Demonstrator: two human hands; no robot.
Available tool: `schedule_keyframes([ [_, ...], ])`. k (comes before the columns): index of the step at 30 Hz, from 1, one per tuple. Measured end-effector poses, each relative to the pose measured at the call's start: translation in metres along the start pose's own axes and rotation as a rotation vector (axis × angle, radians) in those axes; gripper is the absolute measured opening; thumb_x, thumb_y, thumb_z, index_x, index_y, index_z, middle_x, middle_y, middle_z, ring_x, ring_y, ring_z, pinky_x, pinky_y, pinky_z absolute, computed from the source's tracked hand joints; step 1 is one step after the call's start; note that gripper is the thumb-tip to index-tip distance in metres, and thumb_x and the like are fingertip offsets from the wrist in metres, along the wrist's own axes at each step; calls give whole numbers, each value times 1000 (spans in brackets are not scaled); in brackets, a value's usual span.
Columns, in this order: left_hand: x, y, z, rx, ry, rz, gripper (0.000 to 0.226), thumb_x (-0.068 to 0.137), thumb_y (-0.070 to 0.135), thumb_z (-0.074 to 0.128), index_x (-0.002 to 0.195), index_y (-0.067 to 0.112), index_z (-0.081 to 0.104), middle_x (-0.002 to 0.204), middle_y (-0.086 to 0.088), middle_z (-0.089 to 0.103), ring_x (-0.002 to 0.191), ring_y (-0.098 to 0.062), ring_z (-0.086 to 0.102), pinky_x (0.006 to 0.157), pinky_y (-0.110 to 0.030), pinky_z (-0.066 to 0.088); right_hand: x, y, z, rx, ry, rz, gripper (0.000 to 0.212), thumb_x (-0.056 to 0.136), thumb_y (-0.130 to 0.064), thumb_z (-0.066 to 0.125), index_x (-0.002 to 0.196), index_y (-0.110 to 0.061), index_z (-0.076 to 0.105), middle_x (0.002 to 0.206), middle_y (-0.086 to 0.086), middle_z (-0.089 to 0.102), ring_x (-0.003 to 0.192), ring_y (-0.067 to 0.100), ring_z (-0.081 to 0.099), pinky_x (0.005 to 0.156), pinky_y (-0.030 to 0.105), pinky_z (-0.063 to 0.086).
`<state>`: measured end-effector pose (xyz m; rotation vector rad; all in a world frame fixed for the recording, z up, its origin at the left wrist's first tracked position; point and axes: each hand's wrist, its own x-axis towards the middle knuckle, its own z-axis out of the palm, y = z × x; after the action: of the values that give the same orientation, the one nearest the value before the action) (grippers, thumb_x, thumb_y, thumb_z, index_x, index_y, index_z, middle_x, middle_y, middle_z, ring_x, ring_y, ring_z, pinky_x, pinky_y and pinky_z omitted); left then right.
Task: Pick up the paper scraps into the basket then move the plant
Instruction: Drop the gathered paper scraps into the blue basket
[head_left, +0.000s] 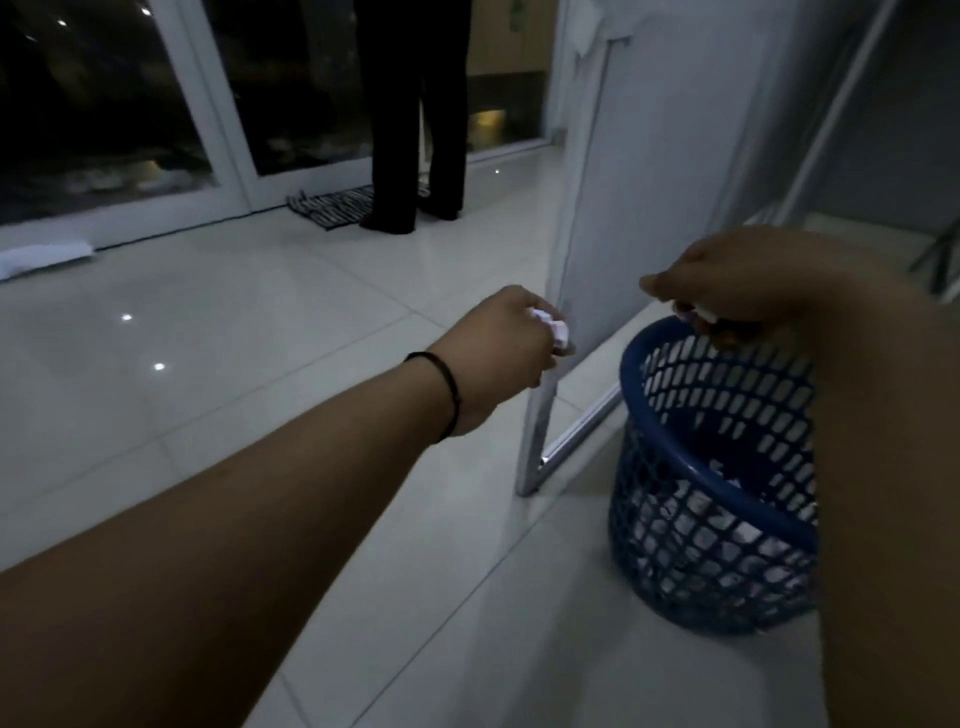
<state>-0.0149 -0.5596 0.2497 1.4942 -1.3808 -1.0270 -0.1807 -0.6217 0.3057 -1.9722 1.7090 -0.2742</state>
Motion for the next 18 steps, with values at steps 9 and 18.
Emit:
schedule_keyframes([
  [9,57,28,113,53,-161,45,30,85,14,63,108,-6,63,107,-25,67,86,-23,58,96,-42,51,17,84,-28,-75,163,183,49,93,-38,51,118,3,56,94,17,56,85,29,56,76,33,44],
  [18,62,14,140,80,-138,21,17,82,0,60,72,13,62,92,-17,66,101,-36,65,91,-45,54,29,102,-16,-153,99,264,46,98,-29,42,129,3,50,138,21,50,116,35,52,98,41,43],
])
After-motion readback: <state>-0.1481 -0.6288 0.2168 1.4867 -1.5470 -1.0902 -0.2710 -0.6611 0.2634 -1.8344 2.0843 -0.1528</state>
